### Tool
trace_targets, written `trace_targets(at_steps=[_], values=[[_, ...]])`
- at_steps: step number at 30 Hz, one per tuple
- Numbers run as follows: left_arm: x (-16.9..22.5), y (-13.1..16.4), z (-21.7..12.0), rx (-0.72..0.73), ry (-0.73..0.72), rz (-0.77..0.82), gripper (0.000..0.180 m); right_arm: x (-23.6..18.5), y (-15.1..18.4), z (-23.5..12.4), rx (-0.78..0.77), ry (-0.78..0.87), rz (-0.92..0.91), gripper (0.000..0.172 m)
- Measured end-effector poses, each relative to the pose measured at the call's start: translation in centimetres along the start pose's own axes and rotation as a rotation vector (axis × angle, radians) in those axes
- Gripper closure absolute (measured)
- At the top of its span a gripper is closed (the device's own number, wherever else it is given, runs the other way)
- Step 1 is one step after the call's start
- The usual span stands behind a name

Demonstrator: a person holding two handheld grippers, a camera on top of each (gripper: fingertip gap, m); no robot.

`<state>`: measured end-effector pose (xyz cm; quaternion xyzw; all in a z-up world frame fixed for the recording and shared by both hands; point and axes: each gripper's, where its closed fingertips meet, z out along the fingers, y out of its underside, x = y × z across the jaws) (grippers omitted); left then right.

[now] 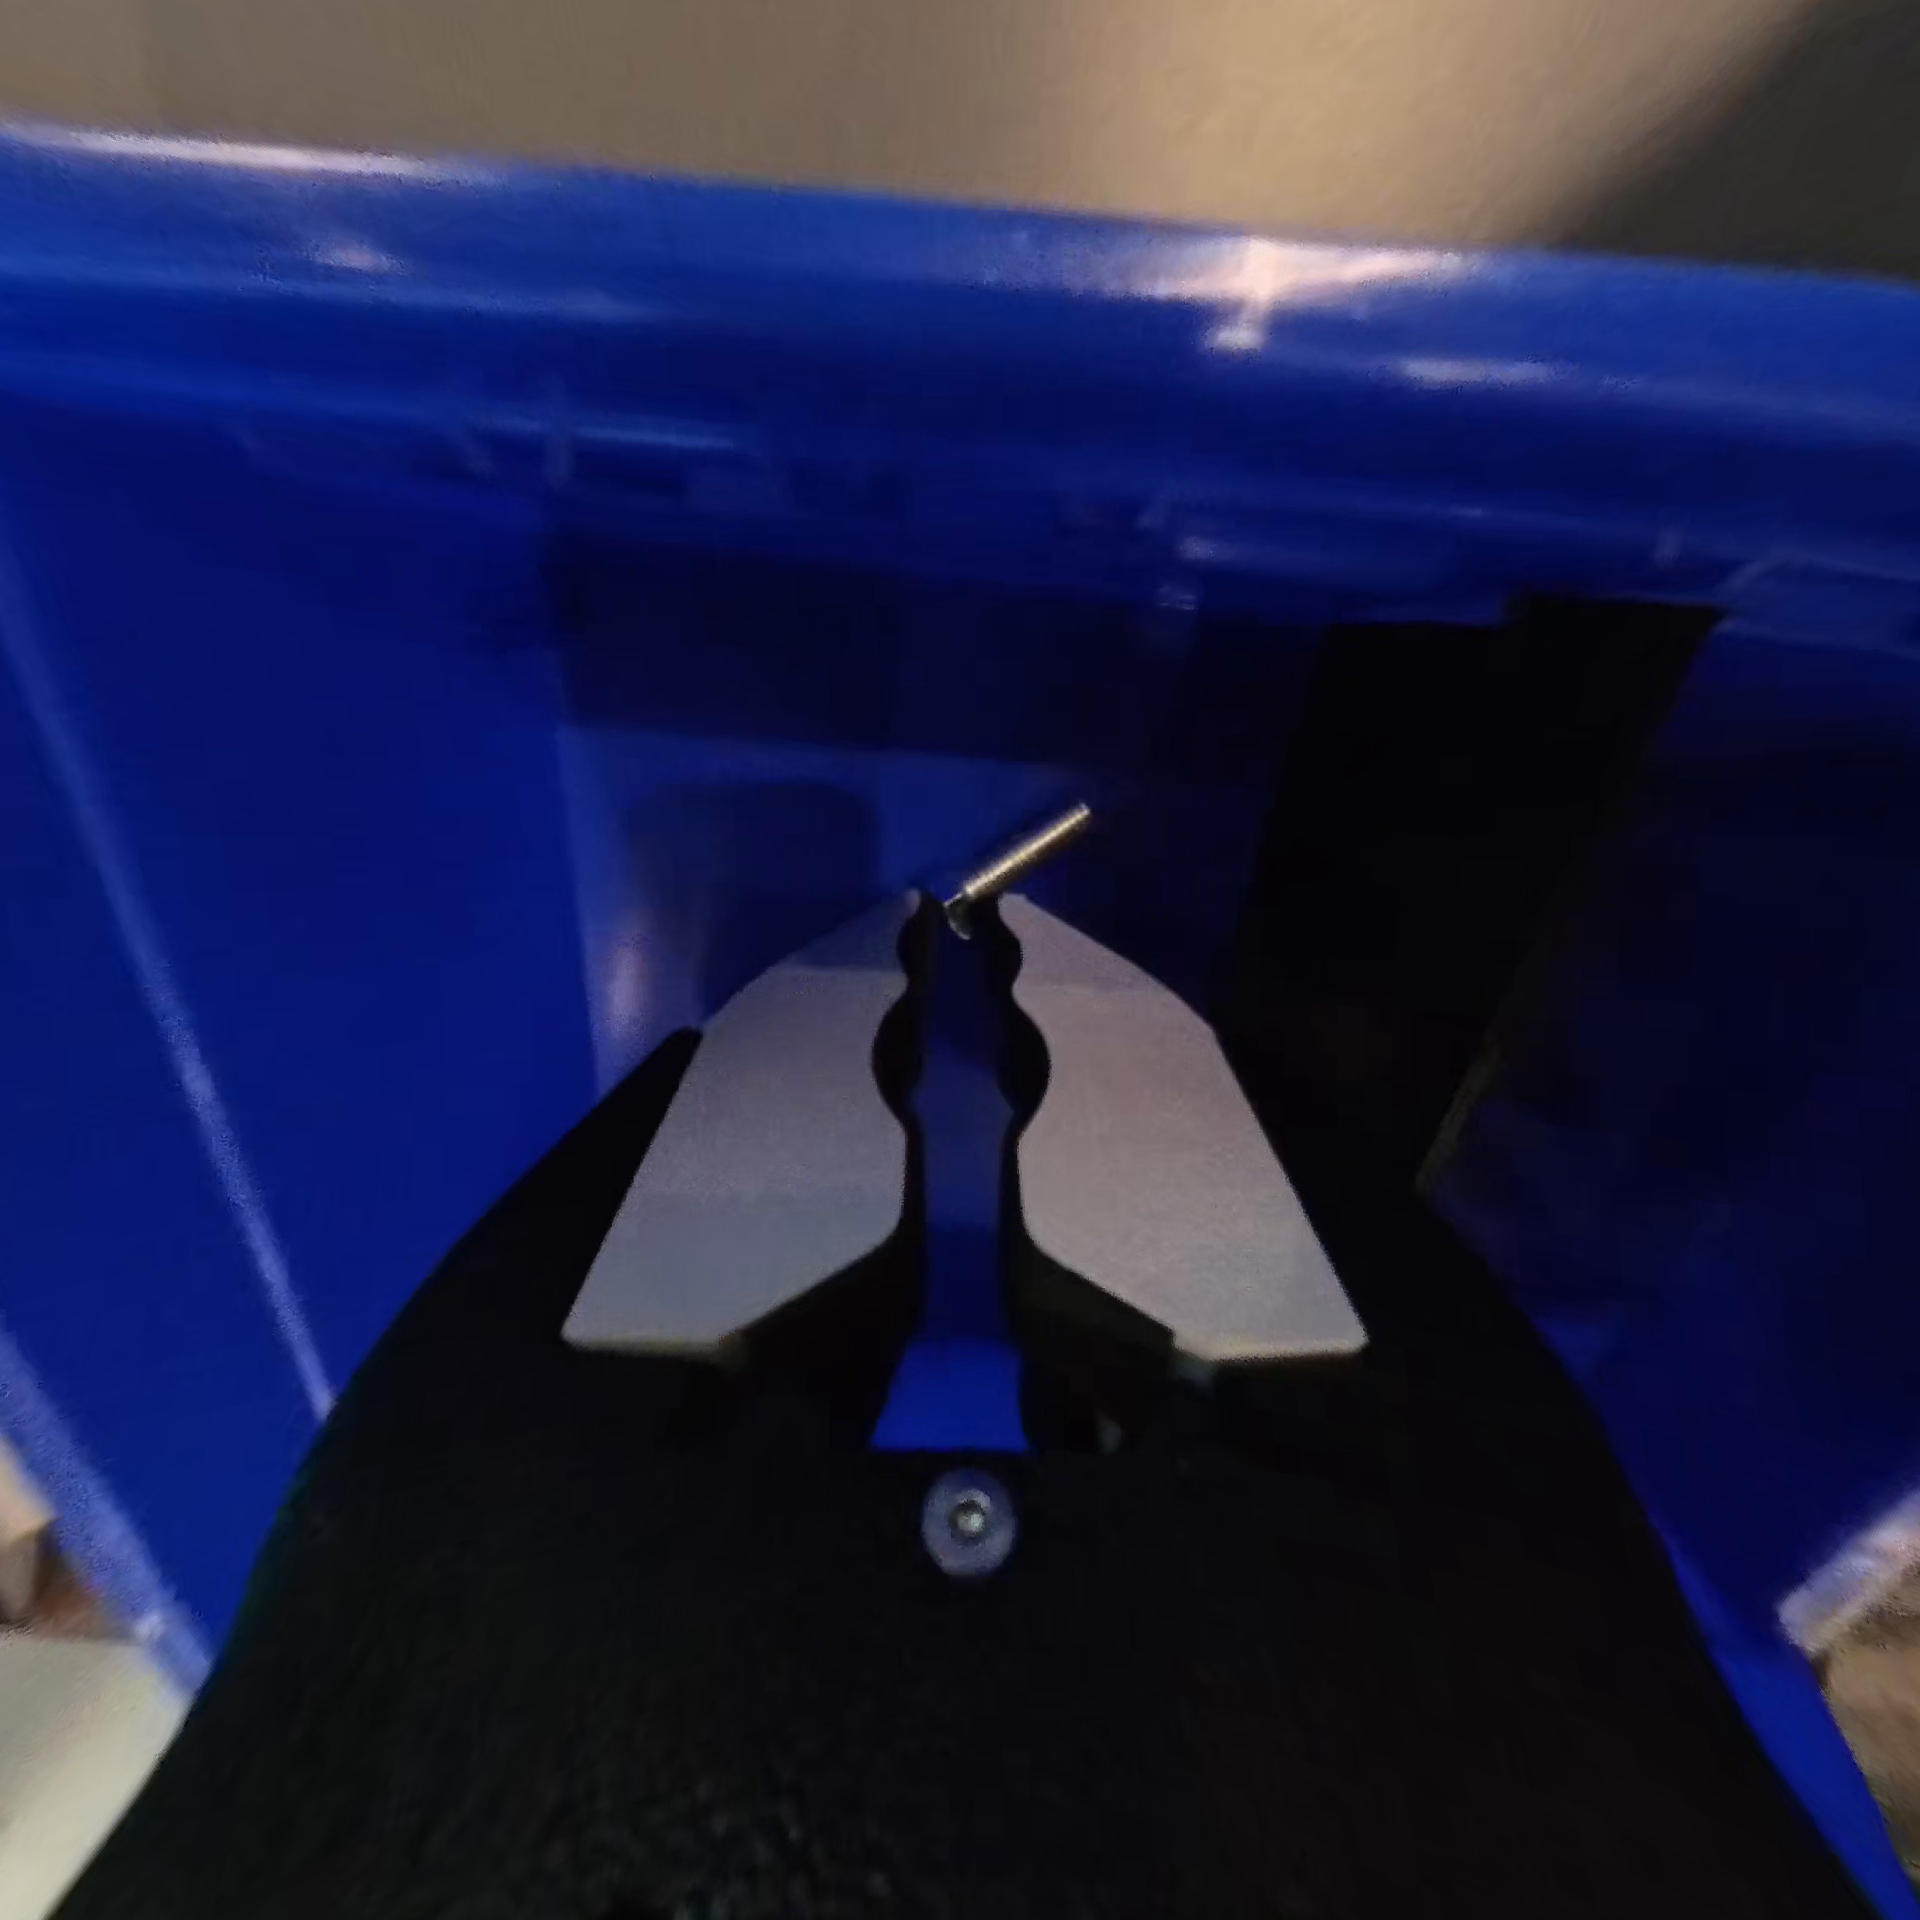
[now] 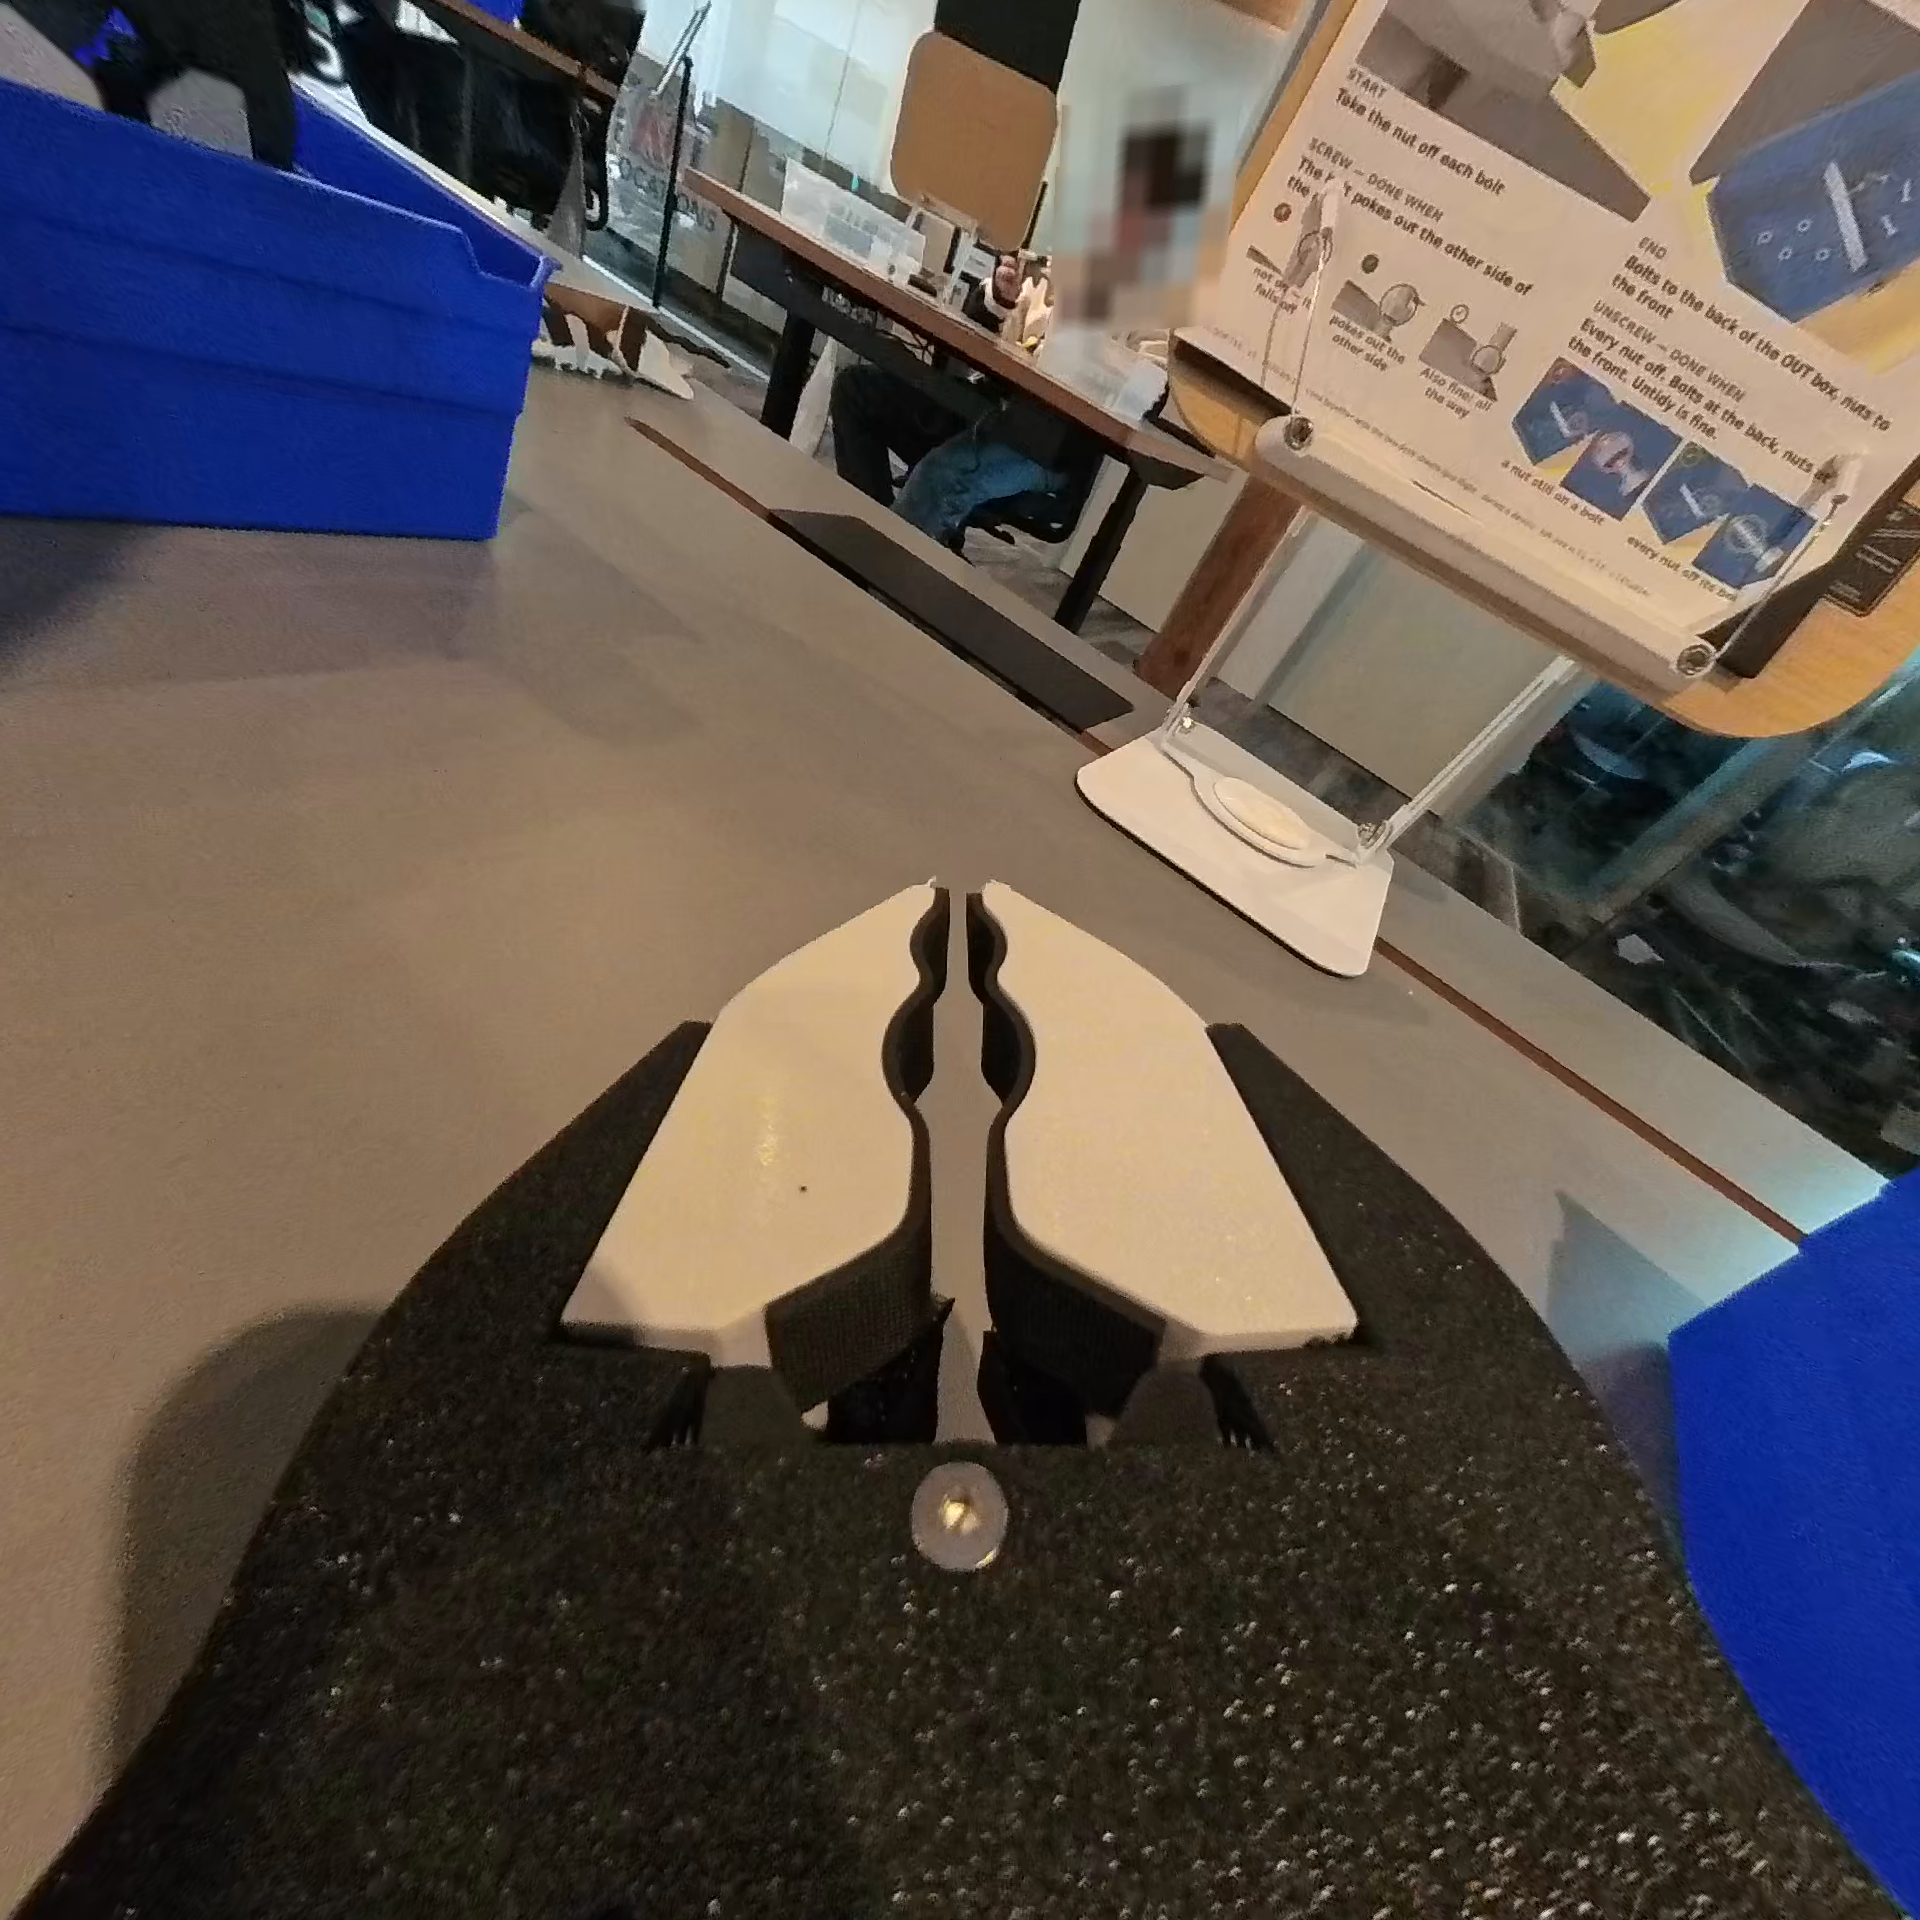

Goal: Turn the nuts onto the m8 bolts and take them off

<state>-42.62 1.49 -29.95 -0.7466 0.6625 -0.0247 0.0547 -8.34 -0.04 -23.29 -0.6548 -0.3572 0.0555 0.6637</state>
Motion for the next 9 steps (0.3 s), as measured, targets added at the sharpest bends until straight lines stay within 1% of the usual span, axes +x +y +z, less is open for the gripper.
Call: trace_targets(at_steps=[1,5,9], values=[[-0.4,0.0,-0.4,0.011,-0.042,-0.003,0.172,0.0,0.0,0.0,0.004,-0.001,0.002,0.169],[-1.7,-0.5,-3.4,0.089,-0.224,-0.043,0.172,-0.1,-0.3,0.0,0.026,-0.014,0.010,0.169],[-1.5,-2.6,-8.8,0.204,-0.429,-0.063,0.174,-0.5,-0.7,-0.1,0.055,-0.036,0.016,0.169]])
